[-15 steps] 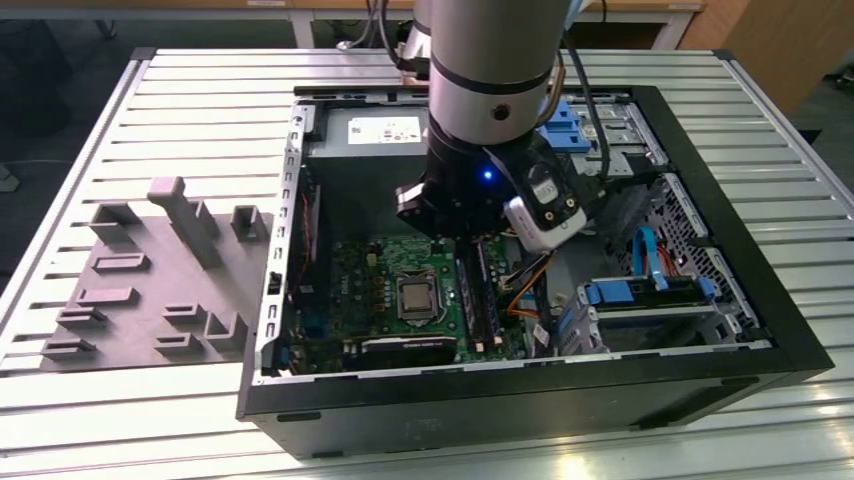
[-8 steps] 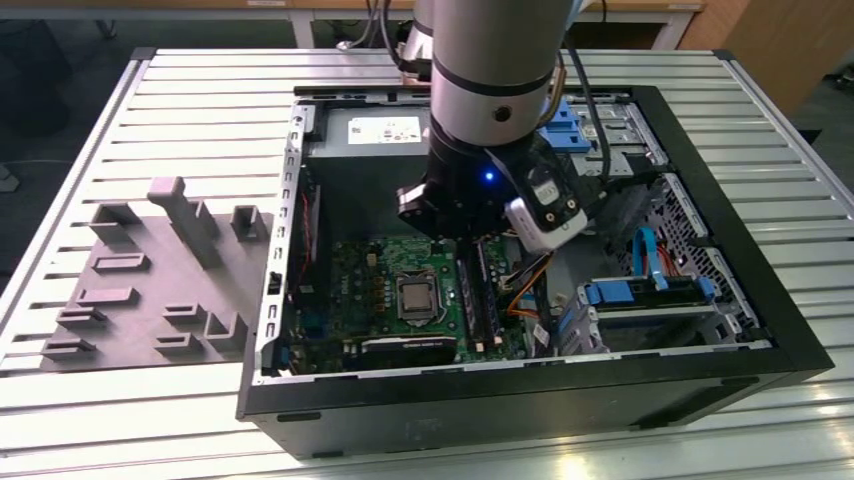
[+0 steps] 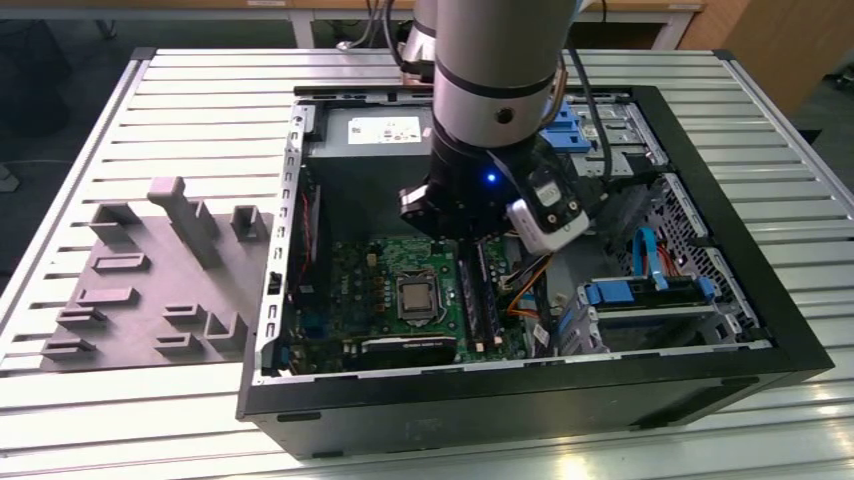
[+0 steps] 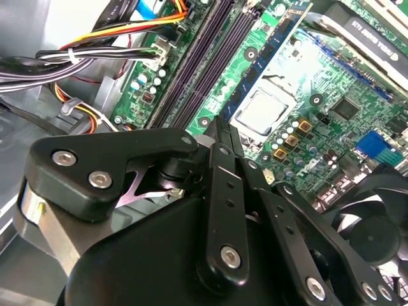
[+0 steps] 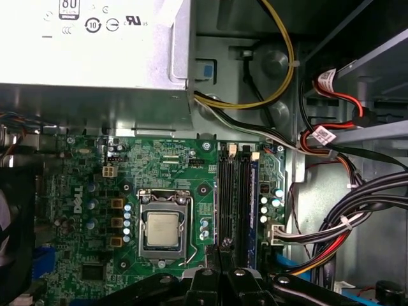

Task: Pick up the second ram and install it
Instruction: 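Insert the second ram into the second slot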

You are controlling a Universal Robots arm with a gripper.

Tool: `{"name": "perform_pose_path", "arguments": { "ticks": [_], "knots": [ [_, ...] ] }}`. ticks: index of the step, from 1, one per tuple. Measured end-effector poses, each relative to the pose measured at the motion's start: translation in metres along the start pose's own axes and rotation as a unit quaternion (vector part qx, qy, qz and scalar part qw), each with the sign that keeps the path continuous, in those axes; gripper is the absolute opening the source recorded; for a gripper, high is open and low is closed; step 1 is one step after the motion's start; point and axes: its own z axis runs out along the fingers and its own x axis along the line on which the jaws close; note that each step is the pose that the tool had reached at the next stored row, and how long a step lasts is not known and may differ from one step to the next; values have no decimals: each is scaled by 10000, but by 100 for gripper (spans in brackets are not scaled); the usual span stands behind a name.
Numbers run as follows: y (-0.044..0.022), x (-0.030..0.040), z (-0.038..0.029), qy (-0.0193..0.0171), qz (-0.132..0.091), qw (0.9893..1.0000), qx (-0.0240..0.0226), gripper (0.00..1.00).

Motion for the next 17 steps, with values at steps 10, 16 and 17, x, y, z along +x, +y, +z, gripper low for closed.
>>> {"name": "perform_pose_path", "arguments": {
  "ticks": [10,16,17],
  "knots": [
    [-1,-27,19,-1,23,10000,1,12],
    [-2,-39,32,-1,36,10000,1,12],
    [-2,-41,34,-1,38,10000,1,12]
  ]
}}
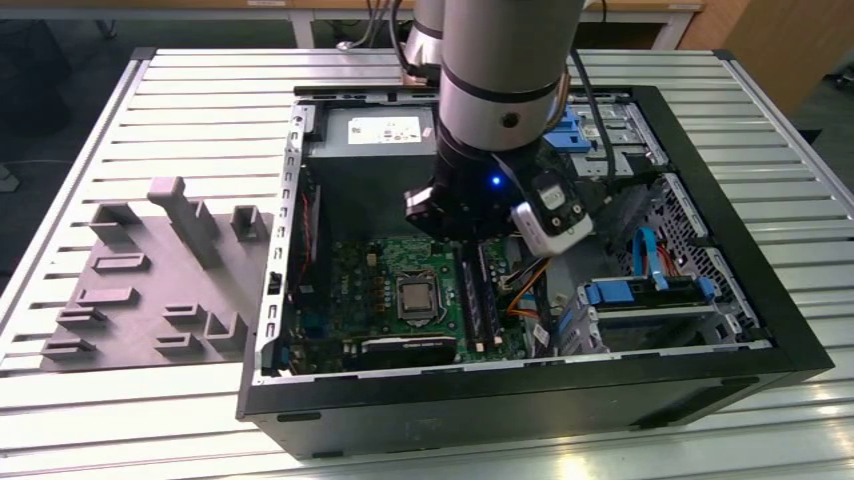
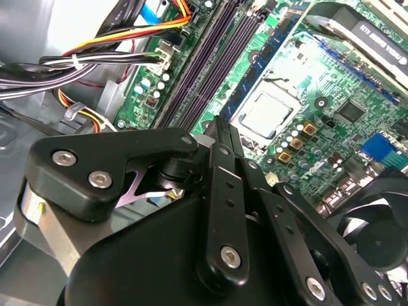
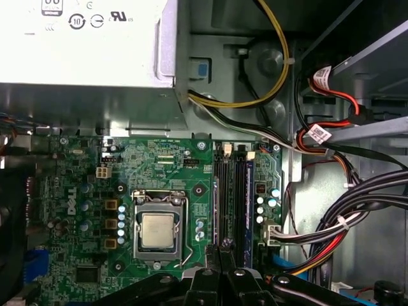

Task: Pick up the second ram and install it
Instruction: 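Insert the second ram into the second slot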

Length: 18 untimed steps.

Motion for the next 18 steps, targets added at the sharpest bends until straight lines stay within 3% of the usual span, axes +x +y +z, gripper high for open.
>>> {"name": "perform_pose_path", "arguments": {
  "ticks": [18],
  "knots": [
    [-2,-30,44,-2,41,10000,1,12]
  ]
}}
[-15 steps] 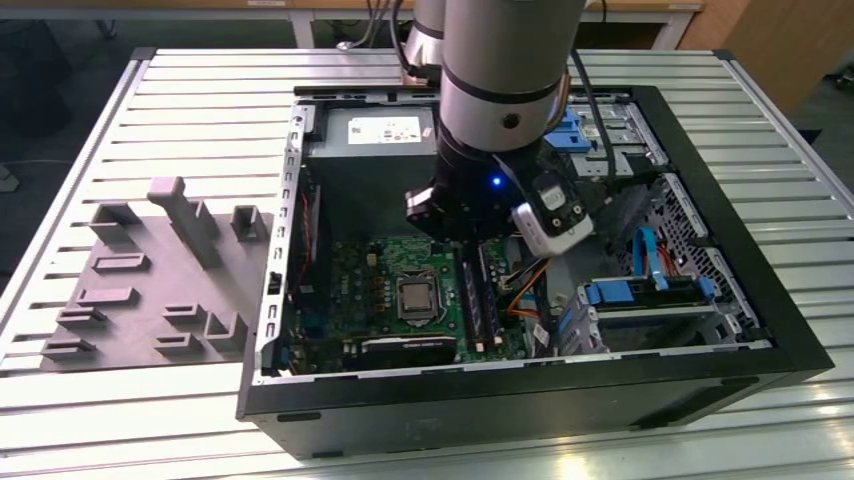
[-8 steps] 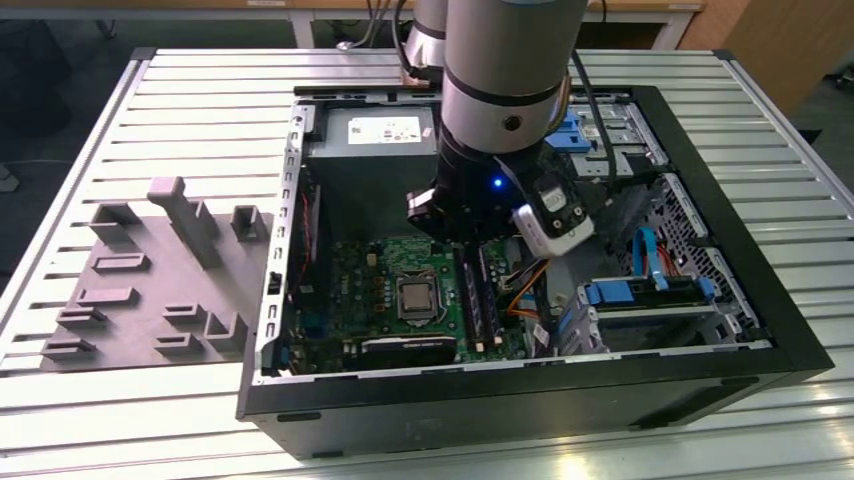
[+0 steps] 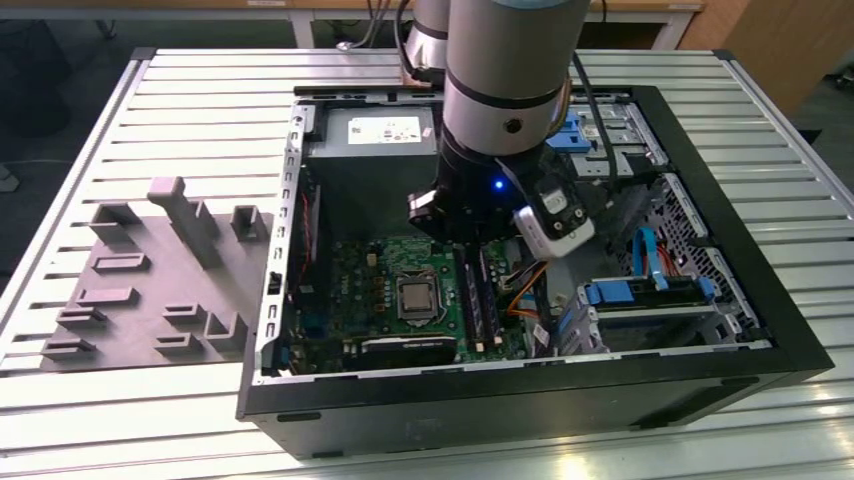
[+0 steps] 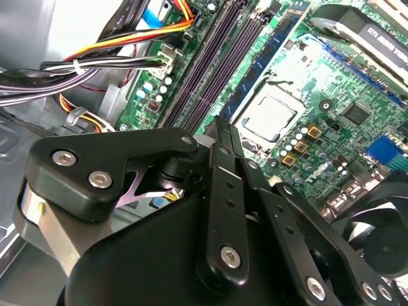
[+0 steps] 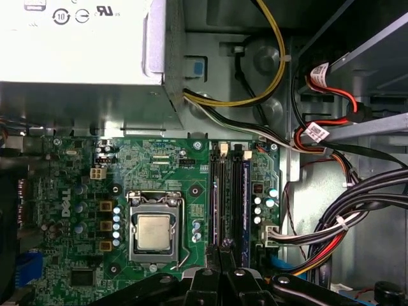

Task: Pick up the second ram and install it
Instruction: 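Insert the second ram into the second slot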

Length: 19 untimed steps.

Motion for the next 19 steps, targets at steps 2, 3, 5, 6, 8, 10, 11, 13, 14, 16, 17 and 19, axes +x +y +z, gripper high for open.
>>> {"name": "perform_pose_path", "arguments": {
  "ticks": [2,3,5,6,8,10,11,13,14,16,17,19],
  "knots": [
    [0,-3,5,0,4,10000,1,12],
    [0,-4,8,0,6,10000,0,12],
    [-1,-7,12,0,10,10000,1,12],
    [-1,-8,15,0,13,10000,0,12],
    [-1,-11,21,-1,17,10000,1,12],
    [-1,-15,26,-1,22,10000,1,12],
    [-1,-17,29,-1,25,10000,1,12],
    [-1,-21,35,-1,30,10000,1,12],
    [-1,-22,38,-1,32,10000,1,12],
    [-2,-25,43,-1,35,10000,1,12],
    [-2,-26,46,-1,38,10000,1,12],
    [-2,-28,52,-1,40,10000,2,12]
  ]
}}
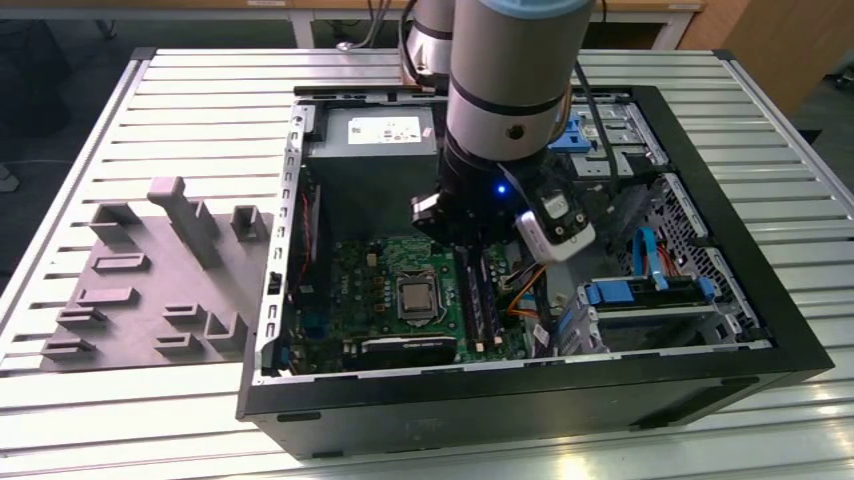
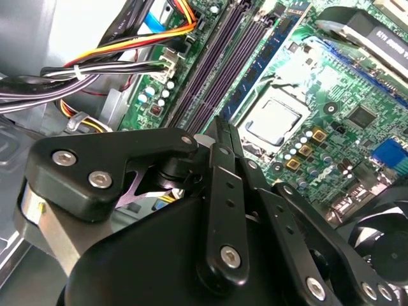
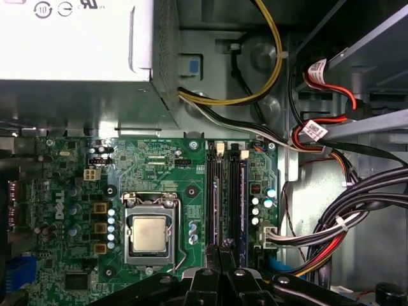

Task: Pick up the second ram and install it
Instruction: 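Insert the second ram into the second slot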

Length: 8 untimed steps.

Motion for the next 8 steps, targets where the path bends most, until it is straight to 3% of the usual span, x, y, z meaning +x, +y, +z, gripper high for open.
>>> {"name": "perform_pose_path", "arguments": {
  "ticks": [8],
  "knots": [
    [-1,-9,23,0,6,10000,0,12]
  ]
}}
